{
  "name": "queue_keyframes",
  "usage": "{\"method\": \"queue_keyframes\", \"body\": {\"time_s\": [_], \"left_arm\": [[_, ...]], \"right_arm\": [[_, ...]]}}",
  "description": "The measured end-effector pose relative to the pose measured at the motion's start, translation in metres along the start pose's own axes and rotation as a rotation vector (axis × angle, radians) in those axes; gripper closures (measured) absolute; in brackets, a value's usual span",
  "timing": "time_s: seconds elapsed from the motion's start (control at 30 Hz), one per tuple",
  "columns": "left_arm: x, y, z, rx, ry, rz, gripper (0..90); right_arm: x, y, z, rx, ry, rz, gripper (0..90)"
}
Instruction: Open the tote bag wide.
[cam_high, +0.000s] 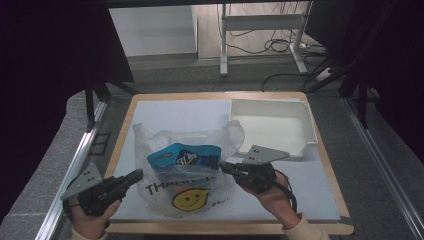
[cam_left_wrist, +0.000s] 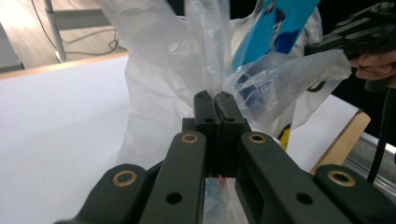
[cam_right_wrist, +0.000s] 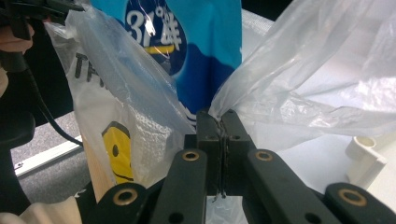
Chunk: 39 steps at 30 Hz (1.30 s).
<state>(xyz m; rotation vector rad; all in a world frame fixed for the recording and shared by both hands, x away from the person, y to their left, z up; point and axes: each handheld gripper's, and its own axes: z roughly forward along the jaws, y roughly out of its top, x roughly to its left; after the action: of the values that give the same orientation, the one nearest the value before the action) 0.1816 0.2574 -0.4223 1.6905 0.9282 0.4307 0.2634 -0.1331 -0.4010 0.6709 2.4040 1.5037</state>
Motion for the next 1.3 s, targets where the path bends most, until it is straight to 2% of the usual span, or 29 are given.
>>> {"method": "queue_keyframes", "body": {"time_s": [0.73, 1.03, 1.3], "left_arm": [[0.014, -0.030, 0.033, 0.131, 0.011, -0.043, 90.0], [0.011, -0.043, 0.039, 0.181, 0.004, -0.047, 90.0], [0.008, -0.057, 0.044, 0.233, -0.006, -0.053, 90.0]], "right_arm": [[-0.013, -0.034, 0.027, 0.084, 0.007, 0.076, 88.0], [-0.013, -0.045, 0.034, 0.119, 0.004, 0.086, 88.0], [-0.014, -0.066, 0.038, 0.164, 0.006, 0.118, 88.0]]}}
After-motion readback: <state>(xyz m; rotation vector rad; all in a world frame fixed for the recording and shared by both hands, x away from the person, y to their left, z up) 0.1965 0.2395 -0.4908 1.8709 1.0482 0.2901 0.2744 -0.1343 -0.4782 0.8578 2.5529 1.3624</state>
